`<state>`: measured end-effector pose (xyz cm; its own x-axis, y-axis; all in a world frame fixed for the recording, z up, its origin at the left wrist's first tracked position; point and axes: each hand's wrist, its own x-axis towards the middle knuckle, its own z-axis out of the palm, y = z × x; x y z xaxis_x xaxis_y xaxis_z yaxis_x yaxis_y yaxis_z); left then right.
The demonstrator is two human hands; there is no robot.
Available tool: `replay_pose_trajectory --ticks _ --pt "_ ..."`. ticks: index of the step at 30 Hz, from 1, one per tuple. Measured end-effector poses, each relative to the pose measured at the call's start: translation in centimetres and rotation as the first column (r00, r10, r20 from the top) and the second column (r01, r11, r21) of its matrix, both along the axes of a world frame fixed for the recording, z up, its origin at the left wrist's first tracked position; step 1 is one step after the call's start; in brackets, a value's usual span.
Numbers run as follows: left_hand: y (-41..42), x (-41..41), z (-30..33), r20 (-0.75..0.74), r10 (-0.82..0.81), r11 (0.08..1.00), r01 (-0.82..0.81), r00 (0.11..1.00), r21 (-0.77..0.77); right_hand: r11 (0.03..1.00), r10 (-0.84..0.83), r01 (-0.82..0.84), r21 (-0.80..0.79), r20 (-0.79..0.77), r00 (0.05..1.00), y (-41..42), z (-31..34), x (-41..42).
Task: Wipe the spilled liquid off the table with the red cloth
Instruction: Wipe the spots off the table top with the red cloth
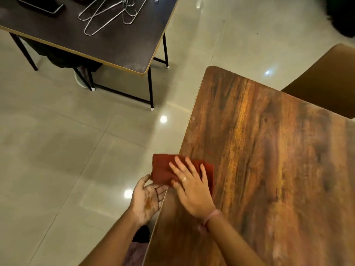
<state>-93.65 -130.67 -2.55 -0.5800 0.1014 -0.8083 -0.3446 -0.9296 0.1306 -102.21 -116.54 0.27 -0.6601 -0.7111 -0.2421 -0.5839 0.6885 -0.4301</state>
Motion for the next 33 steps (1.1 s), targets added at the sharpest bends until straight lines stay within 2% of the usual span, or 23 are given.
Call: replay_pose_trajectory --ticks 3,6,11,15,20,24,28,33 --pt "-0.3 0.7 0.0 -0.002 -0.041 0.999 0.041 0.999 0.000 0.999 0.048 -0.048 0.017 0.039 0.998 1.0 0.0 0.7" --pt "-0.3 1.4 -0.1 -0.009 -0.140 0.989 0.140 0.990 -0.055 0.999 0.030 -0.029 0.026 -0.028 0.999 -0.9 0.1 -4.9" --pt "-0.3 3.2 -0.7 -0.012 -0.206 0.973 0.204 0.978 -0.105 0.969 -0.241 0.243 0.051 -0.054 0.969 -6.6 -0.2 -18.3" --pt "-0.3 5.8 -1.1 -0.019 -0.233 0.968 0.229 0.972 -0.106 0.919 -0.377 0.384 0.087 -0.085 0.922 -9.1 -0.8 -20.0" --pt "0.8 7.4 -0.6 -0.033 -0.126 0.991 0.124 0.991 -0.052 0.931 -0.352 0.362 0.057 -0.133 0.927 -7.1 -0.7 -11.5" --pt "1.6 8.1 -0.2 -0.049 0.006 1.000 -0.005 0.999 0.009 0.969 -0.248 0.249 -0.002 -0.089 0.965 -3.1 -0.3 2.1" --pt "2.6 11.5 -0.1 -0.020 0.108 0.994 -0.109 0.994 -0.023 0.989 -0.144 0.142 -0.036 -0.066 0.987 1.4 0.1 15.8" --pt "6.3 18.8 -0.2 0.035 0.182 0.983 -0.181 0.983 -0.038 0.993 -0.116 0.115 -0.020 -0.017 0.993 4.5 0.0 23.3"
